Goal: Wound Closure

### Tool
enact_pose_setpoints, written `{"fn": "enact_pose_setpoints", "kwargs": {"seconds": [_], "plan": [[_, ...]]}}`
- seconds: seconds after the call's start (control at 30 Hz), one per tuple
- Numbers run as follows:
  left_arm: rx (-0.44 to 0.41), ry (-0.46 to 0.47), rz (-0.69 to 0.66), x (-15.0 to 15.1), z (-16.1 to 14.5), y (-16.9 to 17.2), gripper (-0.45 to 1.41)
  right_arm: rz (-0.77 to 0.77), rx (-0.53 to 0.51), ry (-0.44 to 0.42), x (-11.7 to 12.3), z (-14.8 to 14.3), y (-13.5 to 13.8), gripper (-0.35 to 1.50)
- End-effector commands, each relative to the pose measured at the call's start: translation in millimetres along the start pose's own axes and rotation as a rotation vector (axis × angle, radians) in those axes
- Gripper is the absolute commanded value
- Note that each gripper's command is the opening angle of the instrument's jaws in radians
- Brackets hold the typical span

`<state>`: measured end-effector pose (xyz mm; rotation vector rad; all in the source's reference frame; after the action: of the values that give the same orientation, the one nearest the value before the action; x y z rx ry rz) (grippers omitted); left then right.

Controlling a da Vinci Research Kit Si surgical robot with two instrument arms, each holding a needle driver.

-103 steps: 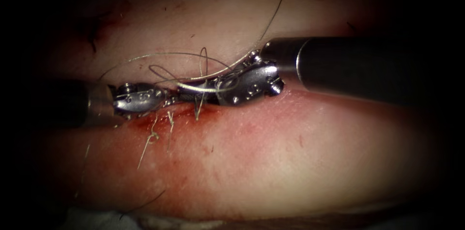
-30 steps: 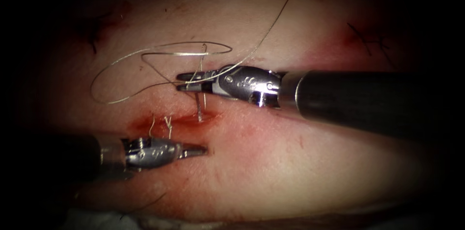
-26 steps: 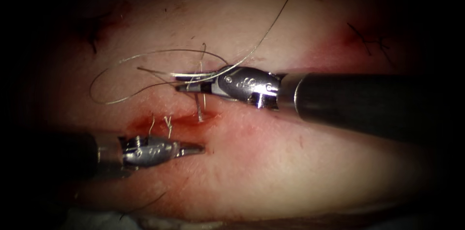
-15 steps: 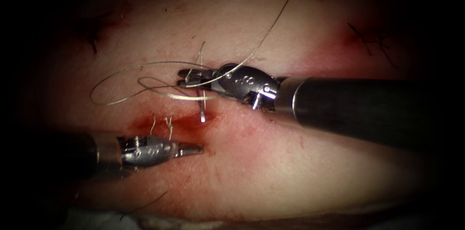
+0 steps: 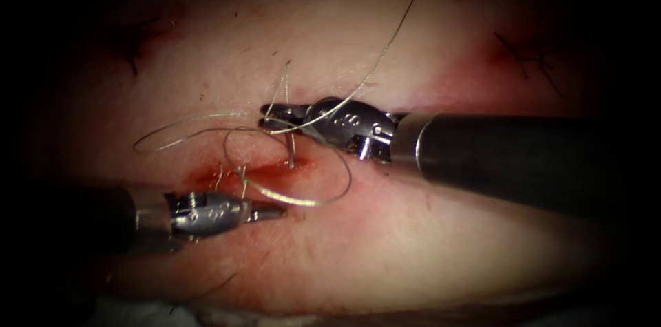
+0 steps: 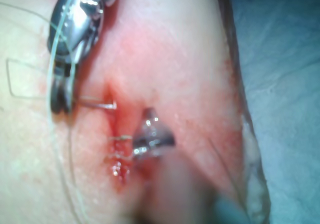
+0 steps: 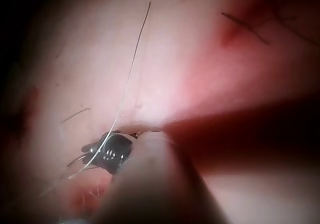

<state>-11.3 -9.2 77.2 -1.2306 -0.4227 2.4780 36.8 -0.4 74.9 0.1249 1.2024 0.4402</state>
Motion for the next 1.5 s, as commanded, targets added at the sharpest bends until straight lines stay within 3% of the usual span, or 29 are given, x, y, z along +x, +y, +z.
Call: {"fn": "enact_pose_setpoints", "kwargs": {"seconds": [0.03, 0.27, 0.7, 0.83, 0.97, 1.27, 1.5], "plan": [[-0.004, 0.0, -0.002, -0.4, 0.9, 0.5, -0.45, 0.006, -0.002, 0.007, 0.0, 0.6, 0.0, -0.35], [-0.003, -0.003, -0.003, -0.3, 1.1, 0.6, -0.45, 0.037, -0.035, 0.029, 2.2, 0.3, 0.8, -0.35], [-0.002, -0.003, 0.001, -0.5, 1.5, 0.0, -0.45, 0.11, -0.016, 0.015, 2.3, 0.4, -1.0, -0.35], [-0.003, -0.006, 0.002, -0.6, 1.4, 0.2, -0.45, 0.026, -0.033, 0.01, 3.7, 0.0, -0.3, -0.35], [-0.004, -0.009, 0.002, -0.6, 1.4, 0.4, -0.45, -0.188, -0.047, 0.027, 3.7, 0.3, 0.2, -0.35], [-0.007, -0.012, 0.003, -0.6, 1.2, 0.6, -0.45, -0.288, -0.041, 0.063, 3.9, 0.9, 0.0, -0.35], [-0.007, -0.012, 0.004, -0.7, 1.0, 0.5, -0.45, -0.39, -0.023, 0.037, 3.5, 0.9, -0.8, -0.35]]}}
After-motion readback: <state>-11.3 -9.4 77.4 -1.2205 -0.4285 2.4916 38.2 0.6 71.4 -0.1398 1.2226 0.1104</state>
